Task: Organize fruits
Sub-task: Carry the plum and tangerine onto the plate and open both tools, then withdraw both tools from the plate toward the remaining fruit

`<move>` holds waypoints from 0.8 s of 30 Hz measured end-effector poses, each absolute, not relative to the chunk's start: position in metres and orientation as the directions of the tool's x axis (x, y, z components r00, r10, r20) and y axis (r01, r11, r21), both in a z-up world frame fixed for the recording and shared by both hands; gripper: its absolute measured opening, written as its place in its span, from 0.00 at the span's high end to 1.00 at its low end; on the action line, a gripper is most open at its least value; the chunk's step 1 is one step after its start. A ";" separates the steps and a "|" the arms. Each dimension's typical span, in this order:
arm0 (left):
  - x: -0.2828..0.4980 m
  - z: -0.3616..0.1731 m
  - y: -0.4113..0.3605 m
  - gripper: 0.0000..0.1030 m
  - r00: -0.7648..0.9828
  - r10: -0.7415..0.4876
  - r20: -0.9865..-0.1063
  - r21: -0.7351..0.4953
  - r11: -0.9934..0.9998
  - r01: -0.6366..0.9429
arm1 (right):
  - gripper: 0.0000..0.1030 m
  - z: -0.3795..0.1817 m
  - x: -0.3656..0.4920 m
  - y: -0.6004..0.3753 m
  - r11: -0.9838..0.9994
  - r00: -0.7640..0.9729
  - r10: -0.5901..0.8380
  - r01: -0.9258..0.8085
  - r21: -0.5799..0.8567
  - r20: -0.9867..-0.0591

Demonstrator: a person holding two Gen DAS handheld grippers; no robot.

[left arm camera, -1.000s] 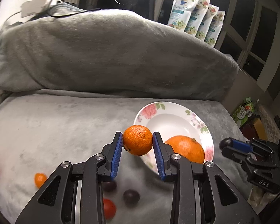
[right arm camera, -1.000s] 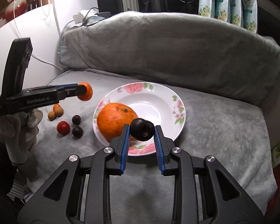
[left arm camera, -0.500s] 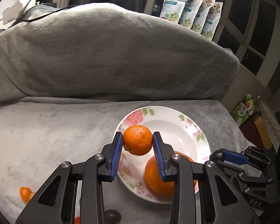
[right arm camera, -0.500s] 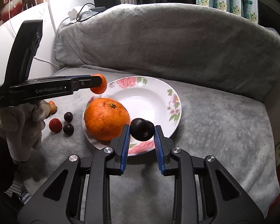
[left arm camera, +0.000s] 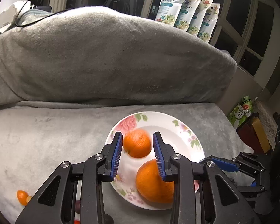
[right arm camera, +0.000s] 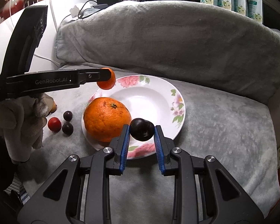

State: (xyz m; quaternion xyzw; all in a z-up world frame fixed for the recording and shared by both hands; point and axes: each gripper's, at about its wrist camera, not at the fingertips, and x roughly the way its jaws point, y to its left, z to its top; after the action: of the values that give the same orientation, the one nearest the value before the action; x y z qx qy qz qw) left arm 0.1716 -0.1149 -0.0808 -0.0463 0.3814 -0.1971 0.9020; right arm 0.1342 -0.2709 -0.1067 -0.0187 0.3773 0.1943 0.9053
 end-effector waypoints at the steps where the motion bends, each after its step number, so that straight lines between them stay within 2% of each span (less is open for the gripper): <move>1: 0.171 -0.080 -0.116 0.69 0.632 -0.393 -0.668 -0.234 0.917 0.322 | 0.73 -0.106 0.134 -0.270 0.923 0.641 0.338 -0.368 0.110 -0.690; 3: 0.171 -0.077 -0.116 0.61 0.636 -0.395 -0.663 -0.231 0.916 0.328 | 0.69 -0.105 0.133 -0.269 0.924 0.644 0.337 -0.366 0.109 -0.687; 4: 0.170 -0.076 -0.116 0.58 0.639 -0.395 -0.660 -0.229 0.916 0.329 | 0.61 -0.104 0.133 -0.269 0.924 0.647 0.337 -0.365 0.110 -0.684; 6: 0.169 -0.074 -0.117 0.57 0.643 -0.394 -0.657 -0.225 0.916 0.331 | 0.51 -0.101 0.132 -0.270 0.925 0.656 0.340 -0.364 0.113 -0.674; 8: 0.168 -0.071 -0.116 0.55 0.646 -0.394 -0.654 -0.222 0.916 0.333 | 0.43 -0.098 0.130 -0.272 0.925 0.668 0.341 -0.366 0.108 -0.662; 10: 0.166 -0.069 -0.116 0.46 0.653 -0.393 -0.648 -0.220 0.917 0.333 | 0.30 -0.094 0.128 -0.271 0.926 0.679 0.337 -0.366 0.098 -0.652; 16: 0.161 -0.061 -0.114 0.32 0.671 -0.387 -0.632 -0.215 0.920 0.327 | 0.15 -0.087 0.122 -0.272 0.927 0.699 0.332 -0.367 0.080 -0.633; 24: 0.149 -0.050 -0.107 0.30 0.700 -0.366 -0.614 -0.202 0.929 0.310 | 0.10 -0.080 0.115 -0.265 0.926 0.704 0.328 -0.372 0.067 -0.630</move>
State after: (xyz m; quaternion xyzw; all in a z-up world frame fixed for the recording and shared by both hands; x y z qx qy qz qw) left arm 0.1489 -0.1071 -0.0505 -0.0414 0.3414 -0.1835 0.9209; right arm 0.1148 -0.2652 -0.0798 -0.0324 0.3349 0.1898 0.9224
